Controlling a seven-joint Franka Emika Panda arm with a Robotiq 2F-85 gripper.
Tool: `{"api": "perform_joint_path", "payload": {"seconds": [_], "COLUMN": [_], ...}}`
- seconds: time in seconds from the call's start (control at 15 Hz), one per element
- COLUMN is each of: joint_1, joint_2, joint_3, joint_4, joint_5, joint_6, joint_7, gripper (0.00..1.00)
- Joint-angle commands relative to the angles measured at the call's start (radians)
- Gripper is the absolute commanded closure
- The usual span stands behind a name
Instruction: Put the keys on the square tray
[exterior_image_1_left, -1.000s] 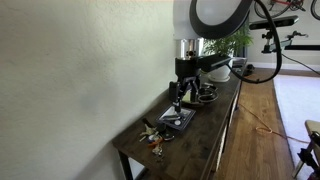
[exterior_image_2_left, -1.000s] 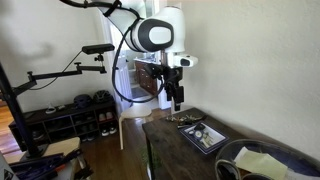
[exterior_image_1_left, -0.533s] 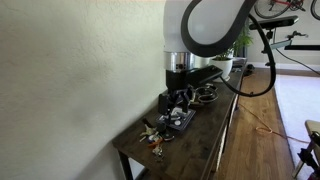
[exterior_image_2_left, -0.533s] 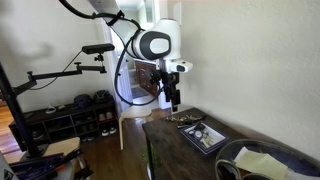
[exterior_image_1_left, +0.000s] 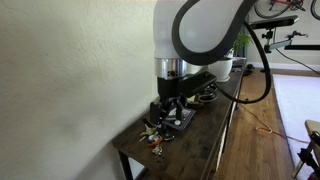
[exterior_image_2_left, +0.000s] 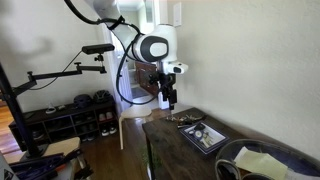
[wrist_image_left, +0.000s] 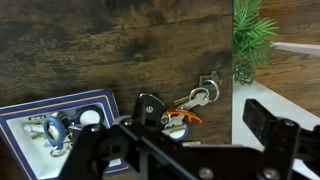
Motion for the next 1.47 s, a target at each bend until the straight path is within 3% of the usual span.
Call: {"api": "perform_joint_path", "payload": {"seconds": [0.0, 0.53, 1.4], "joint_1": [0.006, -0.005, 0.013], "joint_2": [0.001, 0.057, 0.243], "joint_3": [-0.006, 0.003, 0.022], "joint_4": [0.002, 0.029, 0.219], "joint_5": [0.003, 0.052, 0.063], "joint_6": [-0.003, 0.0, -0.052], "joint_7": [-0.003, -0.013, -0.038], "gripper": [0.0, 0.0, 0.0]}}
